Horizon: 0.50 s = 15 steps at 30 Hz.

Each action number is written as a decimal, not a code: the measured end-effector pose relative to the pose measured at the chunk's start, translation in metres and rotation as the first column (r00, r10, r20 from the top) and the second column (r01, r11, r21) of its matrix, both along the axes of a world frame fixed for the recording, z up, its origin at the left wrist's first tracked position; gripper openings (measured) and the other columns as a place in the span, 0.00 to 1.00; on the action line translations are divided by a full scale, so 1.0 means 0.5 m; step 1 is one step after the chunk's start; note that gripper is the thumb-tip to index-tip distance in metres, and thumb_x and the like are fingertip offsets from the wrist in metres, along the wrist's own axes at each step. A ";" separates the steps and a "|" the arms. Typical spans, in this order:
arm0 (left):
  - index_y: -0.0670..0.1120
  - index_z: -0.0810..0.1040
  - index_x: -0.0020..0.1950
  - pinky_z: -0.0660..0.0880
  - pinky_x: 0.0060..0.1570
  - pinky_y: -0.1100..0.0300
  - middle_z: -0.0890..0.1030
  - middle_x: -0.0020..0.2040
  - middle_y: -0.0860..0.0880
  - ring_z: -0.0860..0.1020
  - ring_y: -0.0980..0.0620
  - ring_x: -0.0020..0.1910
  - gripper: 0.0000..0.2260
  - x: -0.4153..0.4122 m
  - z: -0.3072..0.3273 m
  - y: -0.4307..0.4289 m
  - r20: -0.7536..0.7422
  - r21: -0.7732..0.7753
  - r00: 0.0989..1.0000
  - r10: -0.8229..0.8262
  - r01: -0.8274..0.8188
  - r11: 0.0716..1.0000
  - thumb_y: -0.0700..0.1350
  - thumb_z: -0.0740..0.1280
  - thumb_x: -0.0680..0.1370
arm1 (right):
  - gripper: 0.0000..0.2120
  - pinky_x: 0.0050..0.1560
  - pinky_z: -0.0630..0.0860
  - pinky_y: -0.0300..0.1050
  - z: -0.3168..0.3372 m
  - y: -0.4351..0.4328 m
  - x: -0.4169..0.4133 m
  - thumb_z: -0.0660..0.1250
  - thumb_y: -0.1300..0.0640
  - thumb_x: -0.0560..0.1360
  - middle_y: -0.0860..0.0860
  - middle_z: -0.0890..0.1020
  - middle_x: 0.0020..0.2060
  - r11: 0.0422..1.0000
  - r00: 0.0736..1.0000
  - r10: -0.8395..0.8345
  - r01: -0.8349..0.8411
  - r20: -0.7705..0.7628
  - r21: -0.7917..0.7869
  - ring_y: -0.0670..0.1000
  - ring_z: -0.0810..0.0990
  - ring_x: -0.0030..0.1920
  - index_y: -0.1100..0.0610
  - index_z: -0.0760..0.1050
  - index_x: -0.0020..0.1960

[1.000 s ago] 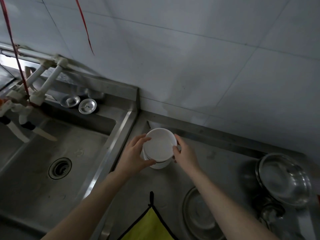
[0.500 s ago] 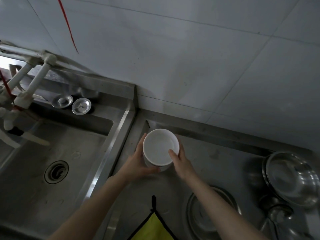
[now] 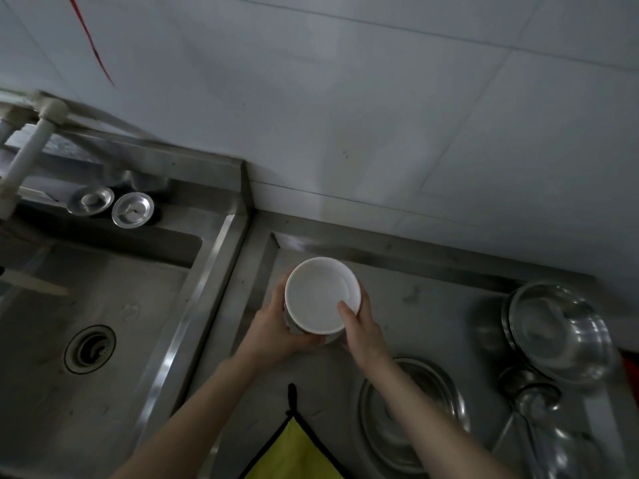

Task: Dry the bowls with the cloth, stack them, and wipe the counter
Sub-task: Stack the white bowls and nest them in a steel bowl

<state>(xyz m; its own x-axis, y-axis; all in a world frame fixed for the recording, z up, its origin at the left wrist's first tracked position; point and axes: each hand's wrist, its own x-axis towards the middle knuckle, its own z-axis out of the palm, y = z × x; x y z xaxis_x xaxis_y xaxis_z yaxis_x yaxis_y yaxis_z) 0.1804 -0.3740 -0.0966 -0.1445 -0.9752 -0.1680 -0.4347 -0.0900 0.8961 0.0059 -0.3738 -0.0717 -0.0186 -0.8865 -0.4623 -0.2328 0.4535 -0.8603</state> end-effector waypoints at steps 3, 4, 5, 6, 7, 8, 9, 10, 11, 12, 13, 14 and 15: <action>0.66 0.53 0.74 0.78 0.57 0.48 0.69 0.66 0.65 0.73 0.57 0.64 0.51 -0.038 0.005 0.007 -0.015 -0.004 1.000 -0.025 0.025 1.000 0.60 0.81 0.59 | 0.26 0.60 0.74 0.54 0.005 0.016 -0.031 0.59 0.41 0.72 0.42 0.75 0.56 0.998 0.998 -0.056 0.056 -0.016 -0.014 0.50 0.74 0.57 0.34 0.57 0.69; 0.66 0.53 0.74 0.78 0.58 0.49 0.68 0.65 0.68 0.73 0.58 0.64 0.51 -0.054 0.008 0.010 -0.022 -0.012 0.999 -0.033 0.032 0.999 0.60 0.81 0.59 | 0.25 0.61 0.73 0.52 0.007 0.020 -0.044 0.60 0.42 0.75 0.43 0.74 0.58 0.997 0.997 -0.070 0.069 -0.026 -0.020 0.51 0.74 0.58 0.37 0.57 0.71; 0.67 0.54 0.73 0.78 0.58 0.51 0.68 0.65 0.71 0.73 0.59 0.64 0.51 -0.070 0.014 0.012 -0.027 -0.020 0.999 -0.039 0.038 0.999 0.61 0.81 0.58 | 0.24 0.60 0.71 0.48 0.009 0.024 -0.059 0.60 0.45 0.78 0.44 0.74 0.58 0.996 0.996 -0.084 0.083 -0.038 -0.027 0.51 0.73 0.58 0.40 0.57 0.72; 0.68 0.54 0.73 0.78 0.57 0.52 0.68 0.64 0.72 0.73 0.60 0.63 0.50 -0.087 0.019 0.012 -0.030 -0.027 0.999 -0.044 0.043 0.999 0.61 0.81 0.58 | 0.23 0.58 0.70 0.46 0.011 0.027 -0.074 0.60 0.48 0.79 0.45 0.74 0.58 0.995 0.994 -0.098 0.097 -0.050 -0.029 0.51 0.73 0.58 0.42 0.58 0.72; 0.68 0.55 0.72 0.78 0.57 0.53 0.68 0.64 0.72 0.73 0.60 0.63 0.50 -0.103 0.022 0.011 -0.029 -0.028 0.998 -0.046 0.046 0.999 0.61 0.81 0.58 | 0.22 0.56 0.69 0.45 0.012 0.030 -0.091 0.60 0.50 0.80 0.45 0.74 0.58 0.993 0.992 -0.113 0.111 -0.058 -0.026 0.51 0.73 0.58 0.43 0.58 0.72; 0.68 0.55 0.72 0.78 0.57 0.54 0.69 0.63 0.71 0.73 0.60 0.63 0.50 -0.120 0.023 0.009 -0.027 -0.025 0.998 -0.050 0.049 0.998 0.61 0.81 0.58 | 0.22 0.55 0.68 0.44 0.012 0.032 -0.107 0.60 0.50 0.80 0.46 0.74 0.57 0.992 0.990 -0.128 0.127 -0.065 -0.025 0.52 0.73 0.59 0.44 0.59 0.72; 0.68 0.55 0.72 0.77 0.57 0.55 0.69 0.64 0.70 0.73 0.59 0.63 0.50 -0.138 0.024 0.006 -0.026 -0.023 0.998 -0.057 0.057 0.998 0.61 0.80 0.58 | 0.22 0.54 0.67 0.43 0.012 0.032 -0.124 0.60 0.50 0.80 0.46 0.74 0.57 0.990 0.988 -0.140 0.138 -0.071 -0.025 0.53 0.73 0.59 0.45 0.59 0.72; 0.67 0.55 0.73 0.76 0.57 0.56 0.69 0.64 0.69 0.73 0.58 0.64 0.50 -0.157 0.021 0.004 -0.027 -0.024 0.997 -0.067 0.066 0.998 0.61 0.80 0.58 | 0.22 0.54 0.67 0.43 0.011 0.031 -0.140 0.60 0.51 0.80 0.46 0.74 0.56 0.989 0.986 -0.148 0.146 -0.075 -0.027 0.53 0.73 0.58 0.45 0.59 0.72; 0.65 0.54 0.73 0.76 0.57 0.55 0.69 0.64 0.67 0.74 0.56 0.64 0.51 -0.175 0.015 0.001 -0.027 -0.026 0.997 -0.074 0.074 0.997 0.61 0.81 0.58 | 0.22 0.54 0.67 0.43 0.010 0.029 -0.157 0.60 0.51 0.80 0.46 0.74 0.56 0.988 0.985 -0.155 0.153 -0.077 -0.030 0.52 0.73 0.57 0.45 0.59 0.72; 0.64 0.54 0.74 0.76 0.57 0.55 0.70 0.64 0.64 0.74 0.55 0.64 0.51 -0.193 0.010 -0.003 -0.025 -0.026 0.997 -0.078 0.077 0.997 0.60 0.81 0.58 | 0.22 0.53 0.67 0.43 0.008 0.026 -0.172 0.60 0.51 0.80 0.47 0.74 0.56 0.986 0.983 -0.164 0.162 -0.080 -0.032 0.52 0.73 0.56 0.44 0.58 0.72; 0.62 0.54 0.75 0.76 0.57 0.54 0.72 0.64 0.62 0.74 0.54 0.63 0.52 -0.210 0.005 -0.007 -0.022 -0.020 0.997 -0.080 0.079 0.997 0.58 0.82 0.59 | 0.23 0.53 0.67 0.43 0.004 0.025 -0.188 0.60 0.51 0.80 0.47 0.74 0.56 0.985 0.981 -0.175 0.173 -0.085 -0.028 0.52 0.73 0.54 0.44 0.58 0.72; 0.62 0.54 0.75 0.76 0.56 0.55 0.72 0.64 0.60 0.75 0.53 0.62 0.52 -0.227 0.000 -0.010 -0.020 -0.013 0.996 -0.083 0.083 0.996 0.56 0.82 0.59 | 0.23 0.53 0.68 0.44 0.002 0.026 -0.203 0.60 0.50 0.80 0.48 0.74 0.56 0.983 0.979 -0.184 0.183 -0.087 -0.022 0.51 0.72 0.54 0.44 0.57 0.72; 0.63 0.54 0.74 0.75 0.55 0.56 0.73 0.64 0.59 0.75 0.53 0.62 0.52 -0.242 -0.003 -0.013 -0.021 -0.009 0.996 -0.089 0.089 0.996 0.56 0.82 0.59 | 0.23 0.53 0.69 0.45 -0.002 0.026 -0.218 0.60 0.50 0.79 0.48 0.74 0.56 0.981 0.978 -0.193 0.192 -0.083 -0.018 0.52 0.73 0.54 0.44 0.57 0.72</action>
